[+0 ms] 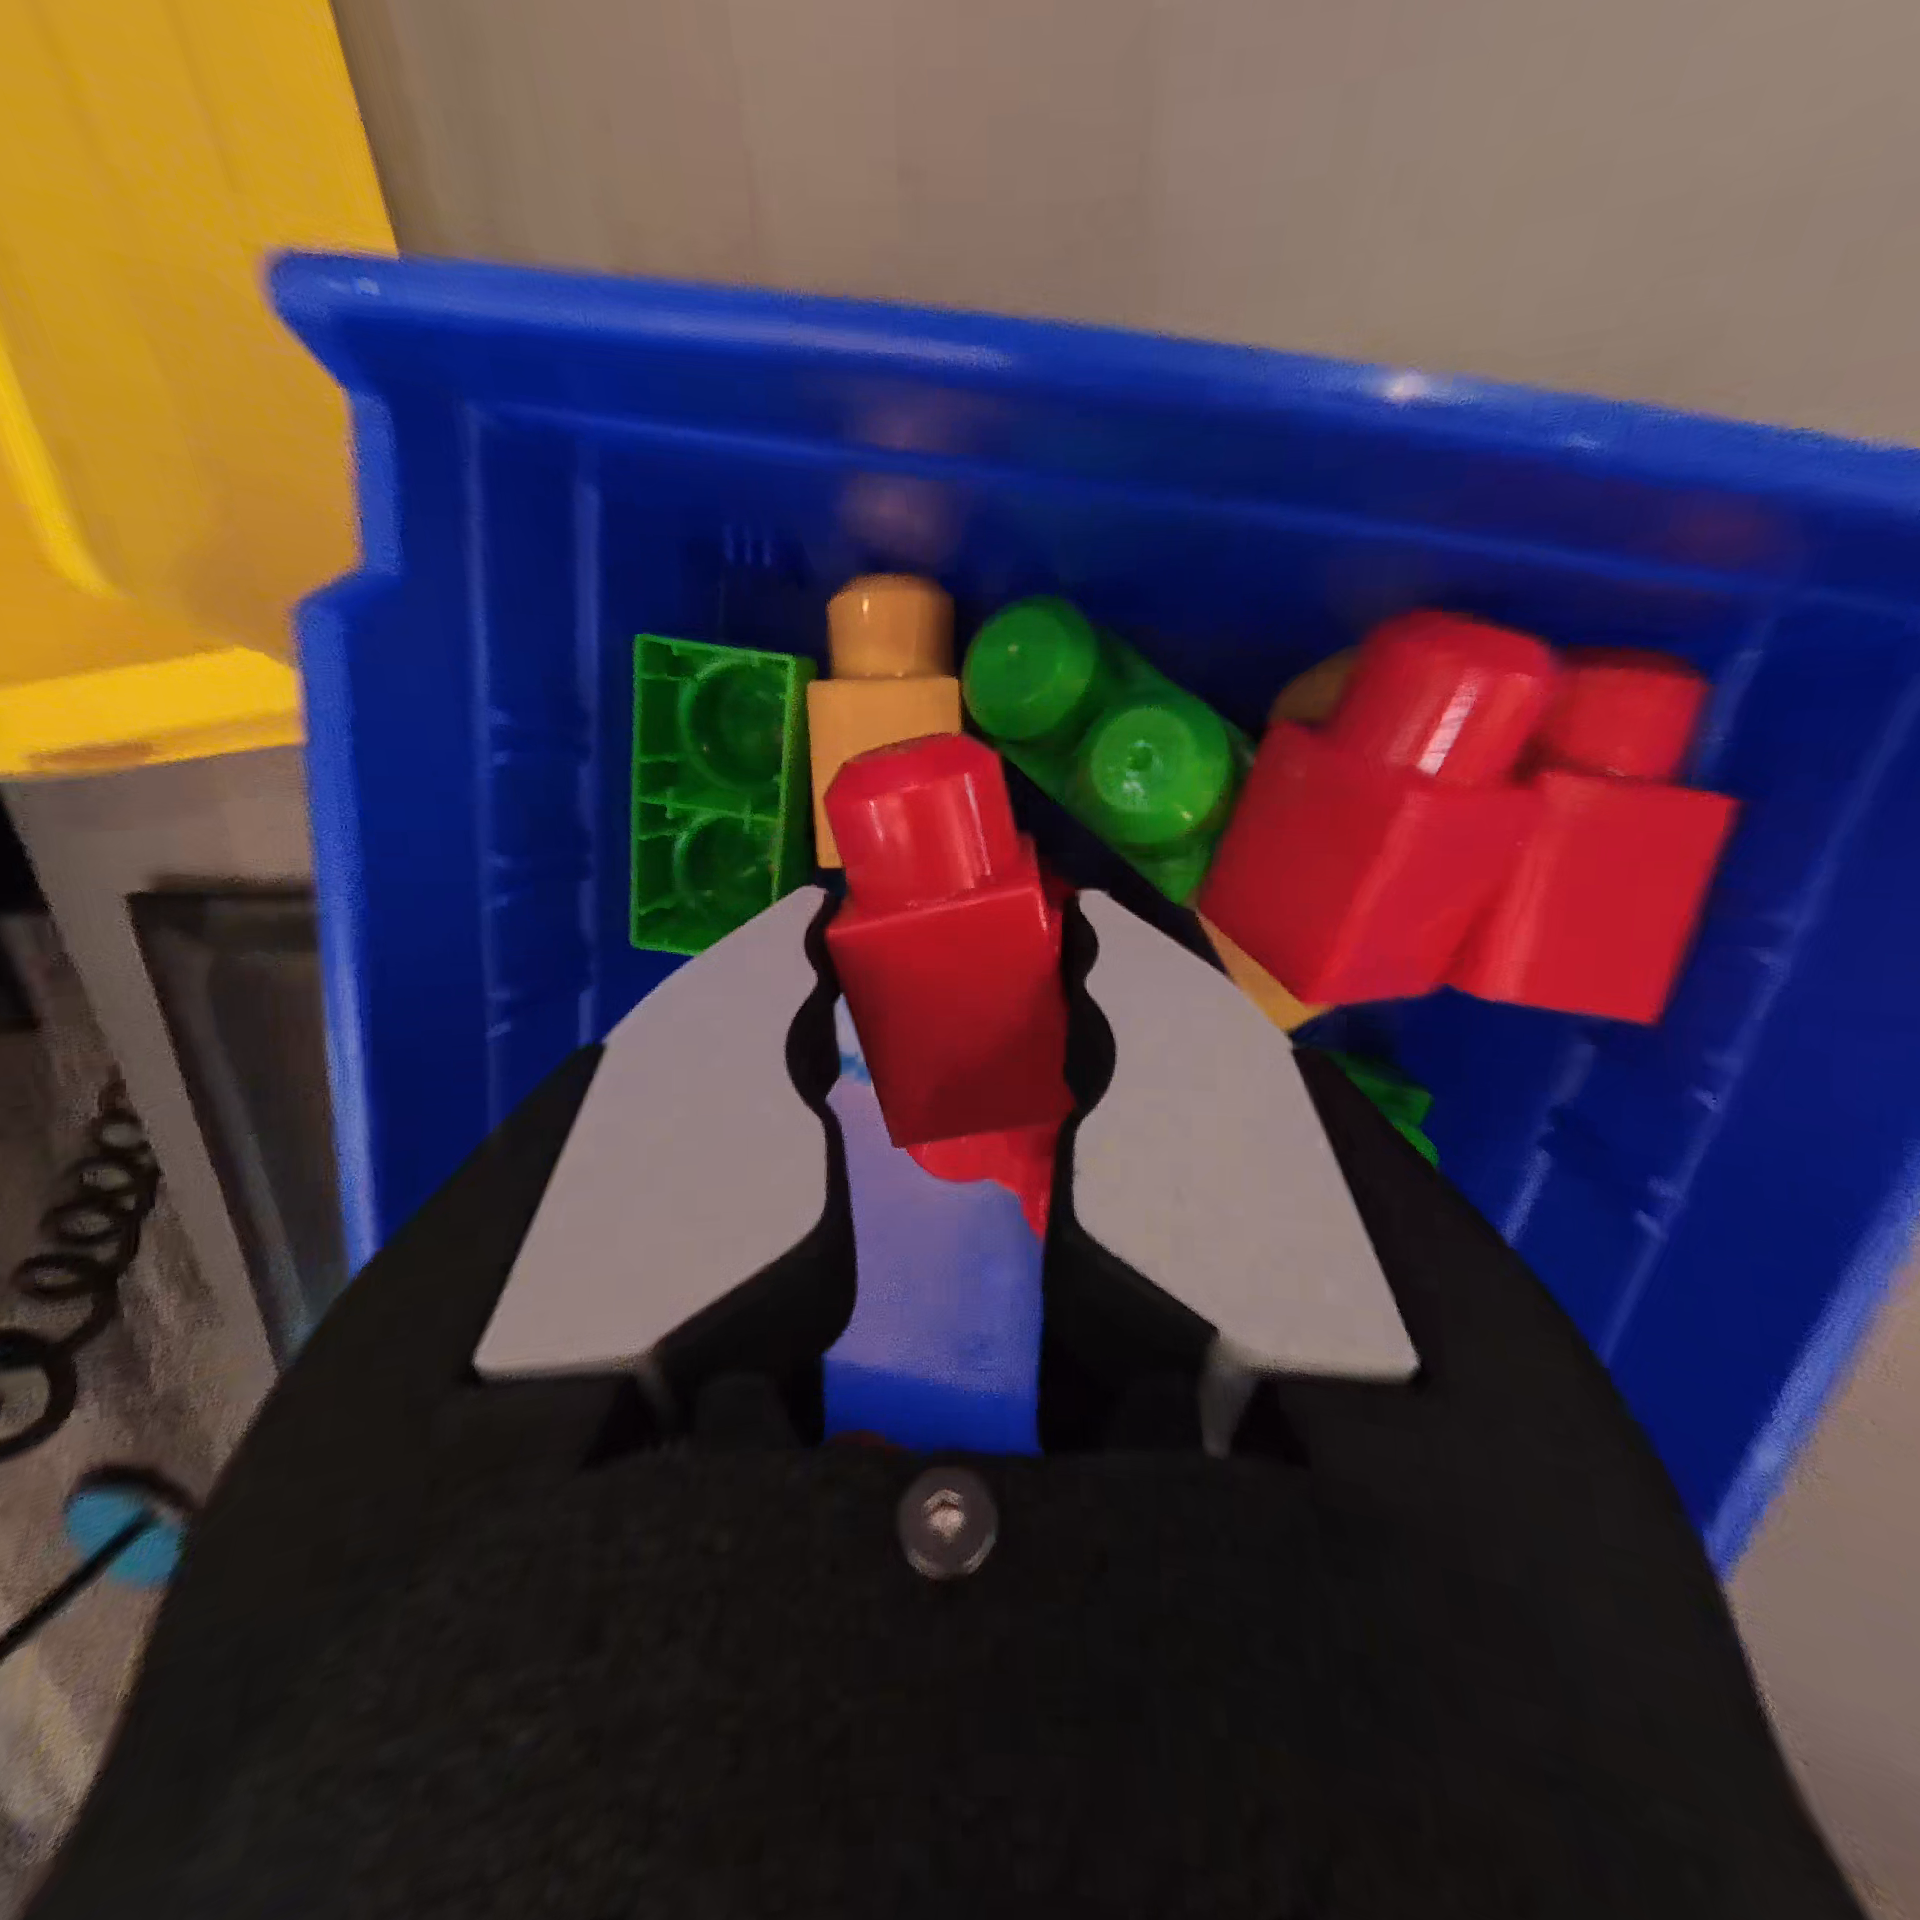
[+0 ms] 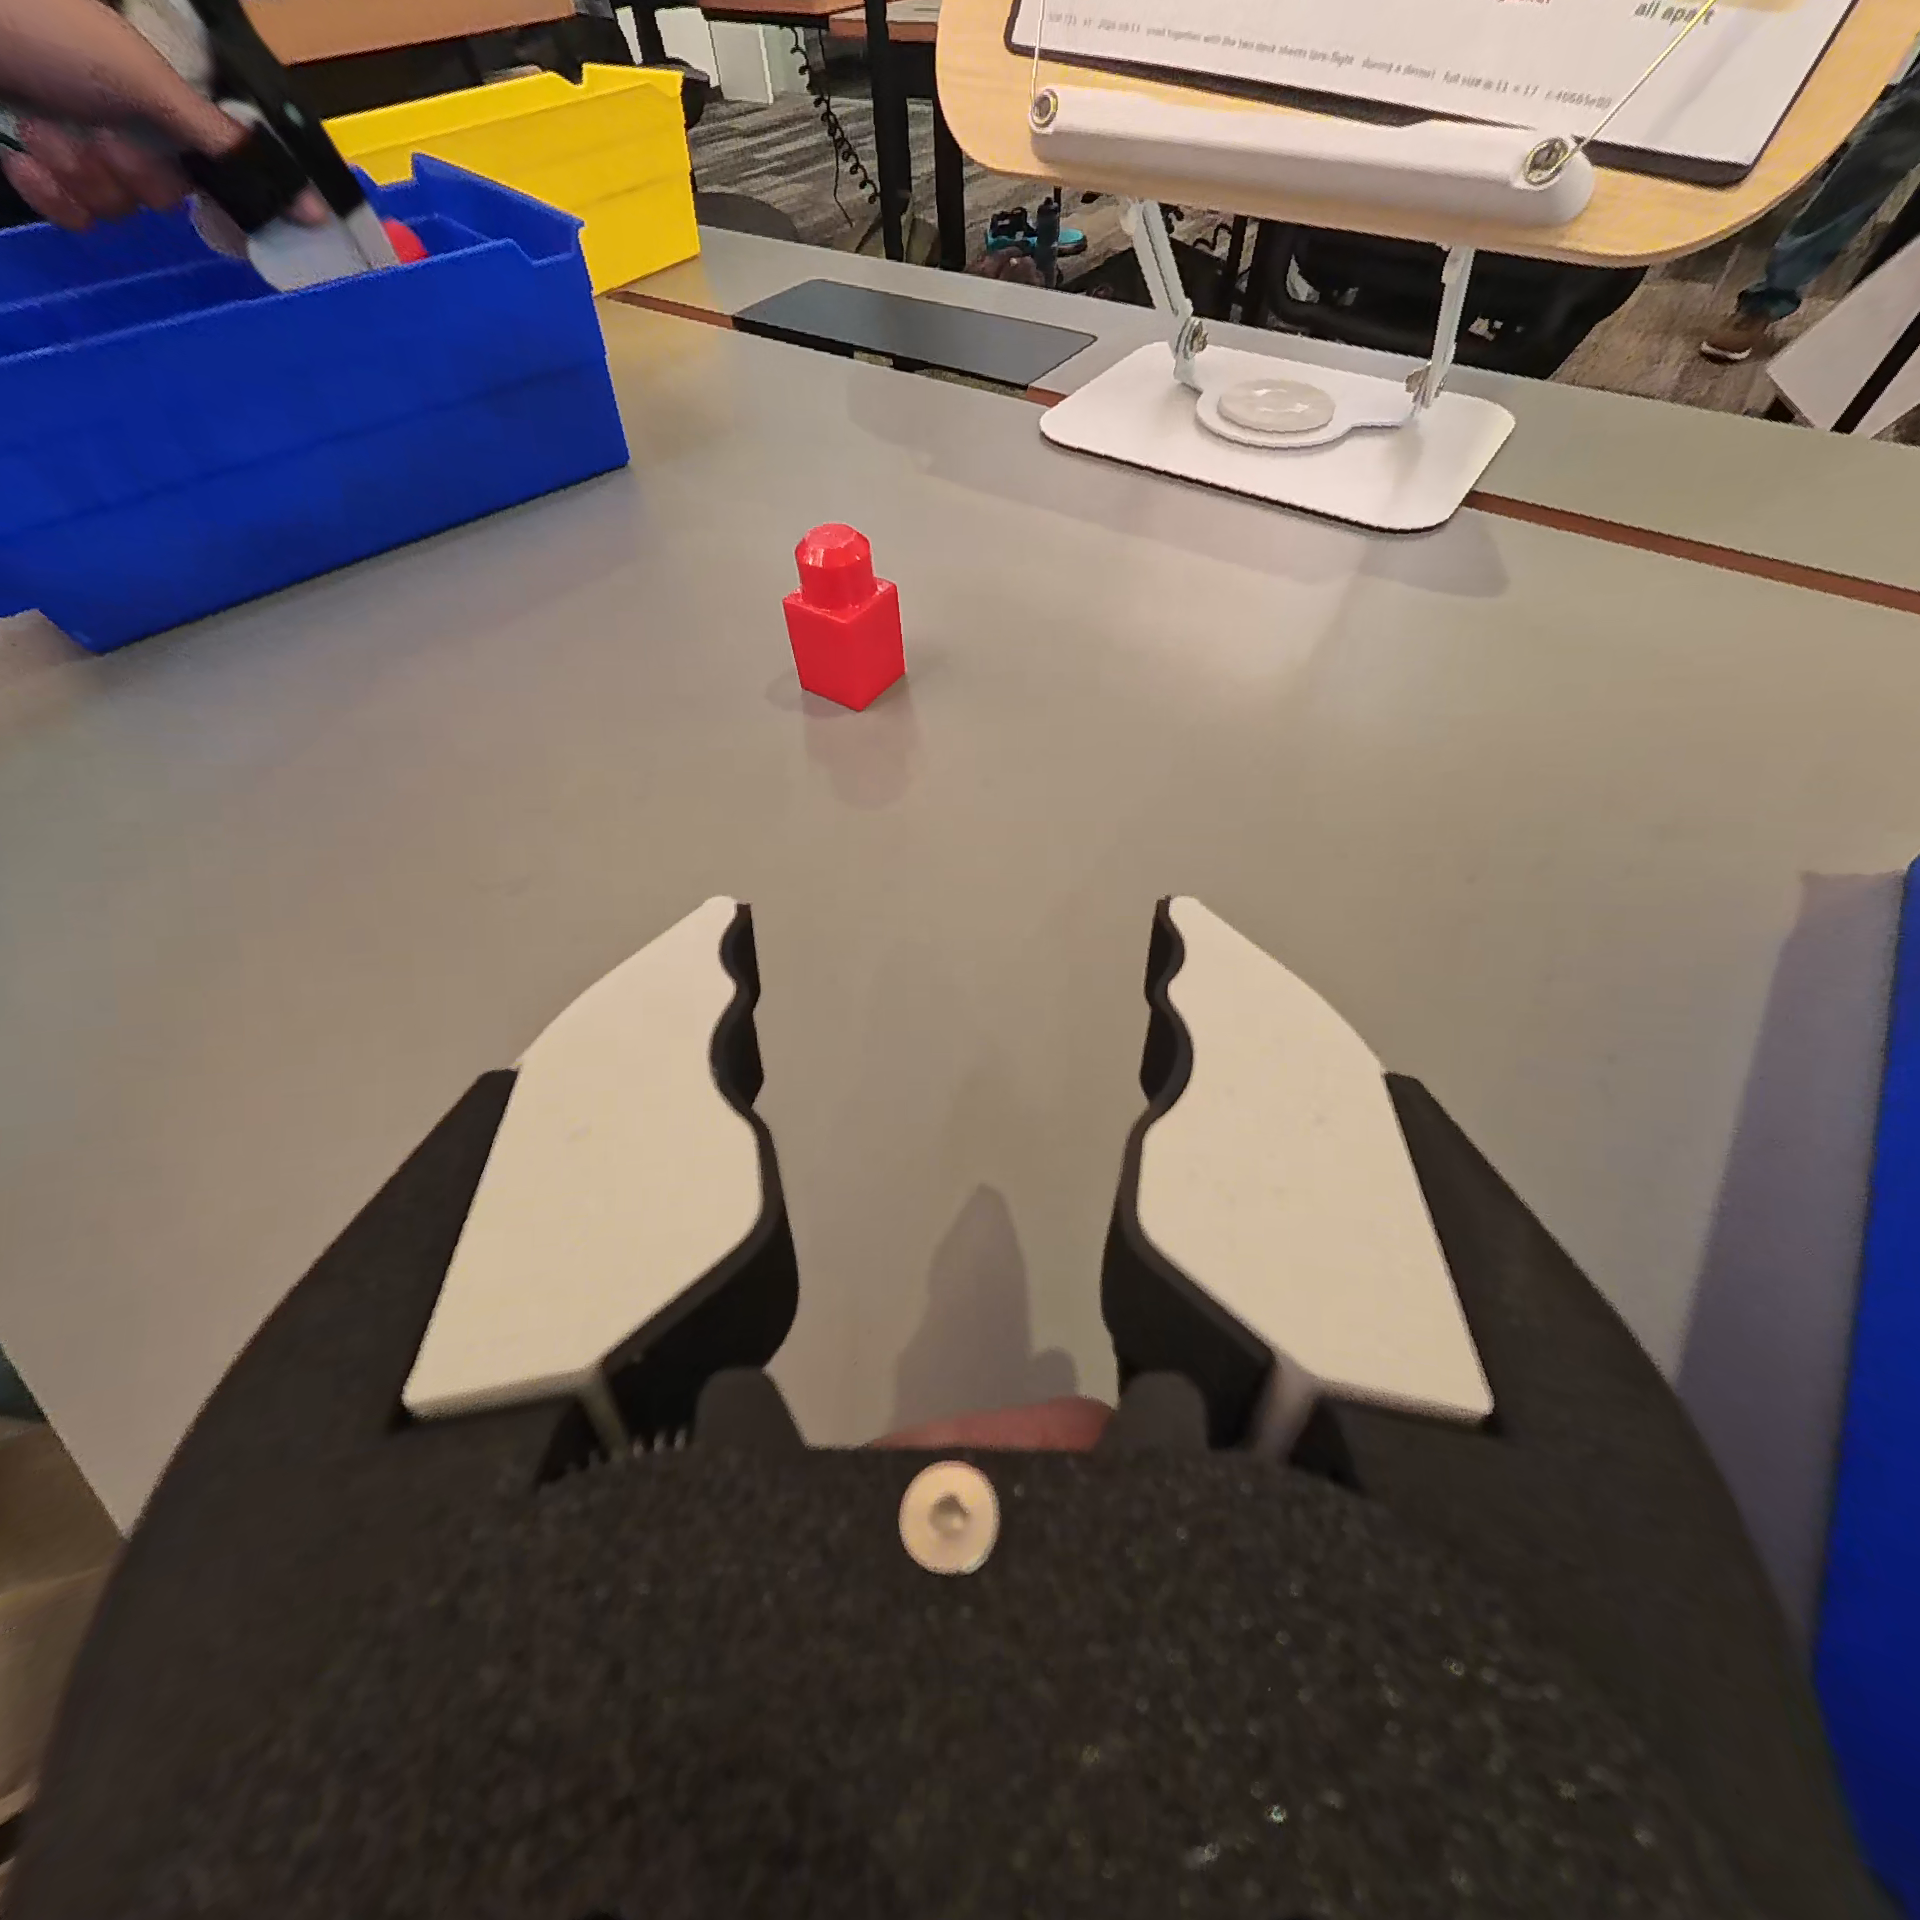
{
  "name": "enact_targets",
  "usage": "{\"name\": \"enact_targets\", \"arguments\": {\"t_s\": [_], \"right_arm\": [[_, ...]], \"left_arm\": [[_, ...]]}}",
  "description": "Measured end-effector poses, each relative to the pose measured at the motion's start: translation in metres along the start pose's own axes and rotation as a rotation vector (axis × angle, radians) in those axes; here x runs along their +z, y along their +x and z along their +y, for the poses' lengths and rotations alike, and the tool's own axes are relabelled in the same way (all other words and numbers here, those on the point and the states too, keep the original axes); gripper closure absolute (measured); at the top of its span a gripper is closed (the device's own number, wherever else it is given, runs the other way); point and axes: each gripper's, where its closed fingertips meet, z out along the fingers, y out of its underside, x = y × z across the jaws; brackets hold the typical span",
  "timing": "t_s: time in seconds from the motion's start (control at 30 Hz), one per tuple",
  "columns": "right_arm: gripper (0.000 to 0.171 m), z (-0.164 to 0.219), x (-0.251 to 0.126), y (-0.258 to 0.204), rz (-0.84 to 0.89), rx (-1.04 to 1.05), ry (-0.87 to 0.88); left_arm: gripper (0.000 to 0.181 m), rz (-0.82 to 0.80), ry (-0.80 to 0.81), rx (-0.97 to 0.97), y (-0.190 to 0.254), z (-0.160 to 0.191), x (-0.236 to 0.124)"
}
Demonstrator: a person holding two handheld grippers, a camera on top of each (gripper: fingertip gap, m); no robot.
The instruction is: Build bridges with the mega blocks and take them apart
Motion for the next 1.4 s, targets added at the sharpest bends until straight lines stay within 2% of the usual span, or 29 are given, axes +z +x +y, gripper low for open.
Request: {"name": "enact_targets", "arguments": {"t_s": [0.1,0.2,0.3,0.4,0.57,0.67,0.9,1.1,1.4], "right_arm": [[0.100,0.000,0.000,0.000,0.005,-0.005,0.001],[0.100,0.000,0.002,0.000,0.007,-0.012,0.005],[0.100,0.001,0.004,-0.001,0.009,-0.016,0.012],[0.100,0.000,0.006,-0.007,0.001,-0.034,0.023],[0.100,-0.002,0.007,-0.015,0.006,-0.075,0.027],[0.100,-0.004,0.006,-0.018,0.011,-0.088,0.031],[0.100,-0.007,0.003,-0.024,0.015,-0.106,0.033],[0.100,-0.008,0.000,-0.025,0.019,-0.114,0.035],[0.100,-0.013,-0.006,-0.017,0.033,-0.110,0.047]], "left_arm": [[0.141,0.011,0.257,0.079,0.017,-0.012,-0.047],[0.141,0.053,0.515,0.122,0.053,-0.004,-0.106],[0.141,0.057,0.763,0.171,0.096,0.022,-0.156],[0.141,0.077,0.936,0.198,0.143,0.058,-0.177],[0.141,0.104,1.073,0.211,0.210,0.109,-0.163],[0.141,0.105,1.067,0.199,0.237,0.132,-0.145],[0.141,0.146,1.029,0.195,0.261,0.150,-0.121],[0.141,0.172,1.030,0.217,0.271,0.133,-0.110],[0.140,0.252,0.932,0.334,0.305,0.055,-0.064]]}}
